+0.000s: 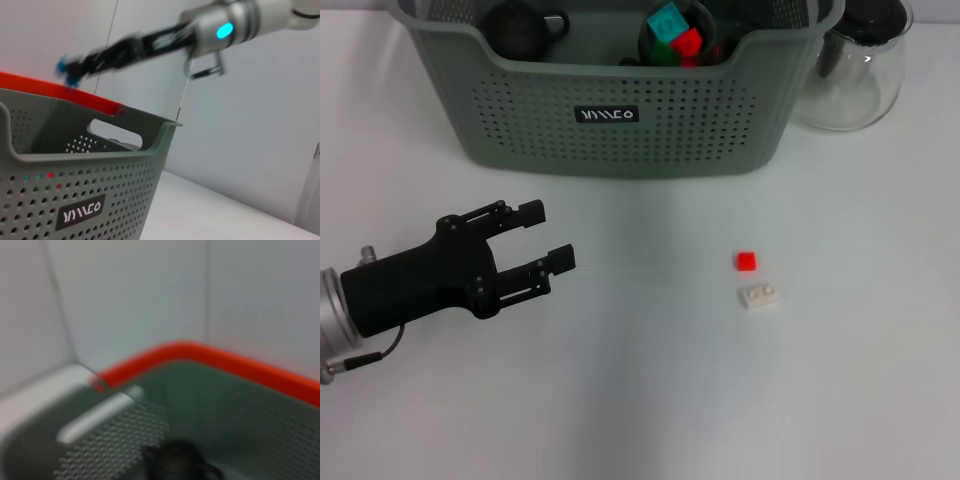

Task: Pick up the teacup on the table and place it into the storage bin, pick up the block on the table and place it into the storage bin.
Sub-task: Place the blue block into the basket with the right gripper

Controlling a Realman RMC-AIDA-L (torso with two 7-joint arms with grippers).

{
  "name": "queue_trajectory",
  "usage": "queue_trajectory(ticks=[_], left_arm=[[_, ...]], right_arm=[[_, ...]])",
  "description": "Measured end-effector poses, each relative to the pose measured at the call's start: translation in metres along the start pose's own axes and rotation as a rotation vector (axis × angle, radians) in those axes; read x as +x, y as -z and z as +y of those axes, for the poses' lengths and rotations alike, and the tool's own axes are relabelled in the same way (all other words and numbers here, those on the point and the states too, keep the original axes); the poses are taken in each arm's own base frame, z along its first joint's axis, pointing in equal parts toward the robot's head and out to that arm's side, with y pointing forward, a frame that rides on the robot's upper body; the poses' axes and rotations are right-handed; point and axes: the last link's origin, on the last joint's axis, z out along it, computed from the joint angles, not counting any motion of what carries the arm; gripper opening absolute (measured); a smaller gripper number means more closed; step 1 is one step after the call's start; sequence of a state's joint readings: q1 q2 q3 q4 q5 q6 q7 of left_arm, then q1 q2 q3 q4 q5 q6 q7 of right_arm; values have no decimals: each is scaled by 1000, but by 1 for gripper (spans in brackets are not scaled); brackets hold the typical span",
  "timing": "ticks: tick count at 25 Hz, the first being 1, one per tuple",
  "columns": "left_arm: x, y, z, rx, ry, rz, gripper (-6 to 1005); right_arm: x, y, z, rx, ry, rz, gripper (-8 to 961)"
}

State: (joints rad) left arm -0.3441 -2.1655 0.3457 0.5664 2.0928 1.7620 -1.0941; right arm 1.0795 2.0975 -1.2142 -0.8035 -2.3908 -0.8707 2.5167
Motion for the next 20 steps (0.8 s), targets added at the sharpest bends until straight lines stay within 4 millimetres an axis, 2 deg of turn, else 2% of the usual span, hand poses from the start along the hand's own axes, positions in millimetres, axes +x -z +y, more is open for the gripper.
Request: queue_trajectory(ticks=[3,7,17,20], left_arm=[[0,0,1,-1,3,2,721],[0,-3,1,-9,6,7,721],[1,-4,1,-12,8,10,720],[1,-2,1,-6,11,18,720]], right_arm=[[0,-19,-4,101,13,62,542],[3,-27,-6,161,27,106,554],[12,-28,-8,165,33,131,585],[8,-20,-10,154,24,118,595]])
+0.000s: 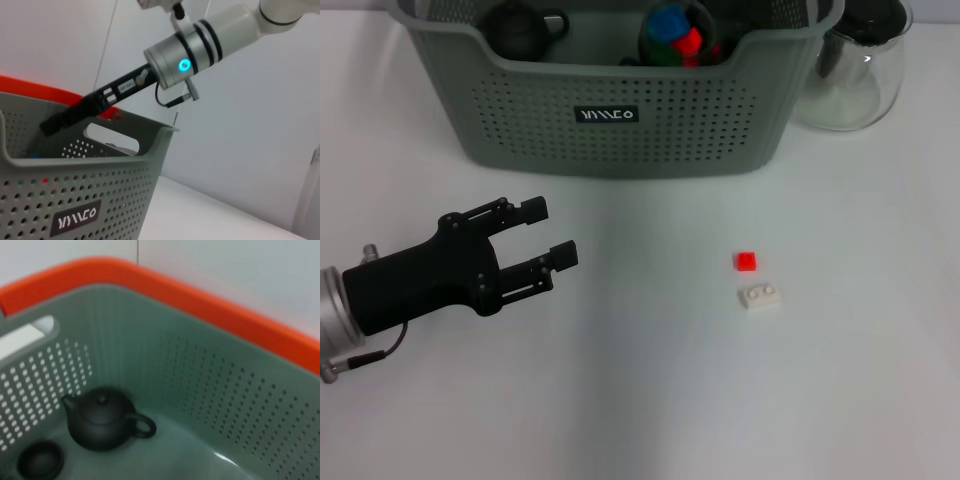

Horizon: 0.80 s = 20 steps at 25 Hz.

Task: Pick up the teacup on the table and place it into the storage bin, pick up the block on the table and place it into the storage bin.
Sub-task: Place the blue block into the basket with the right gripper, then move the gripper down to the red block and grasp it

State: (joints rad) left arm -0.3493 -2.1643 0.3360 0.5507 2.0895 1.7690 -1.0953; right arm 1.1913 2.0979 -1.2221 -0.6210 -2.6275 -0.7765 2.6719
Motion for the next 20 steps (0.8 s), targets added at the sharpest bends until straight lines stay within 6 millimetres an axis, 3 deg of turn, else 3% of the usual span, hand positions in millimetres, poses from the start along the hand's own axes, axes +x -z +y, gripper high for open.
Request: queue_trajectory(ticks=[2,5,9,11,14,17,20], left_arm=[[0,2,0,3,2,8,720],[2,5,1,6,3,25,721],[2,7,2,14,2,34,721],[1,8,2,13,1,29,721],[-1,10,3,1,-4,5,720],[-4,14,10,-66,-22,-58,720],[-4,16,16,-148,-44,-103,720]], right_arm=[[-5,12,-4,-14,-8,-30,601],[-14,48,-9,-67,-27,-122,610],[-3,117,-14,-194,21,-257,684],[14,156,-14,-284,71,-315,703],[52,194,-18,-402,139,-319,703],[92,211,-25,-469,167,-247,703],[121,210,-29,-475,185,-123,704]])
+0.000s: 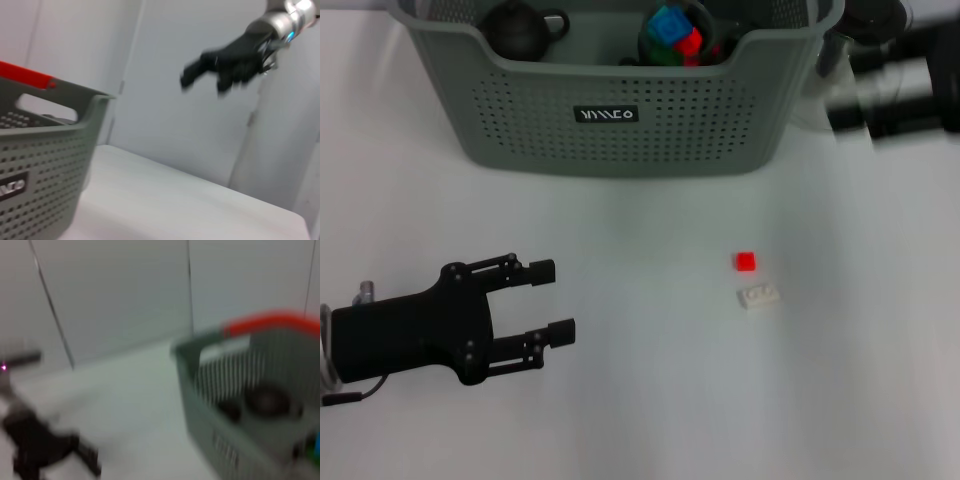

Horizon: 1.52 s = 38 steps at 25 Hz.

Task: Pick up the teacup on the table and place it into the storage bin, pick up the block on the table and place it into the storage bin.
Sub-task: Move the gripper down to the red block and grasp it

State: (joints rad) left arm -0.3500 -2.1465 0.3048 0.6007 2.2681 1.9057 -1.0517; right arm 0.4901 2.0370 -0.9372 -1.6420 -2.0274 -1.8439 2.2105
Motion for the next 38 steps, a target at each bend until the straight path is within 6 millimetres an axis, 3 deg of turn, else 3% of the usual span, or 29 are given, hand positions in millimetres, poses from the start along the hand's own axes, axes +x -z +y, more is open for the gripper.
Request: queue_trajectory(ticks=[5,11,15,23,38], left_arm=[[4,-1,-3,-4,-9,4,720],[6,-3,-4,9,-10,29,721],[5,-2,-4,22,-7,44,721],[4,-2,-4,36,0,54,720],[3,-5,-6,44,4,51,720]], right_arm=[[21,-18,5,-19,22,253,704],[15,-65,0,8,-1,459,673],[12,-100,-5,-5,-46,539,611],[28,-152,-4,-4,98,603,542],[57,-173,-13,-45,181,589,519]])
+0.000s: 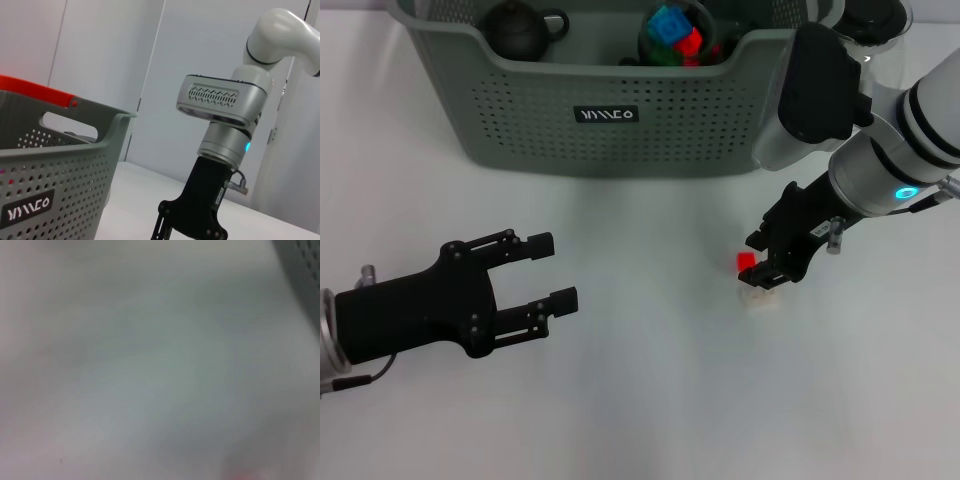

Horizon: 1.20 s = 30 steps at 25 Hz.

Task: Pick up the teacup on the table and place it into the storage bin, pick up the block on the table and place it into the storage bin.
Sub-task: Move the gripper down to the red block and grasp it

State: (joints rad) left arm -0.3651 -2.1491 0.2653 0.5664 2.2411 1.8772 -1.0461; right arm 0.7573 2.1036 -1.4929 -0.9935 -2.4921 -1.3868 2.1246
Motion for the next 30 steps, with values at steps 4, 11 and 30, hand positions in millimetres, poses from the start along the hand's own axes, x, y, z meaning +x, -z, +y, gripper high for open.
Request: queue_trajectory(ticks=[4,11,30], left_arm=[[0,0,0,-1,0,0,721],[0,-1,-1,5,0,-3,721],[-3,-2,-1,19,7,-6,720]], right_arm=[[2,-4,-3,17,-8,-6,491],[3,-11,-5,21,-17,-27,472],[4,-15,-4,-10,-42,-22,450]])
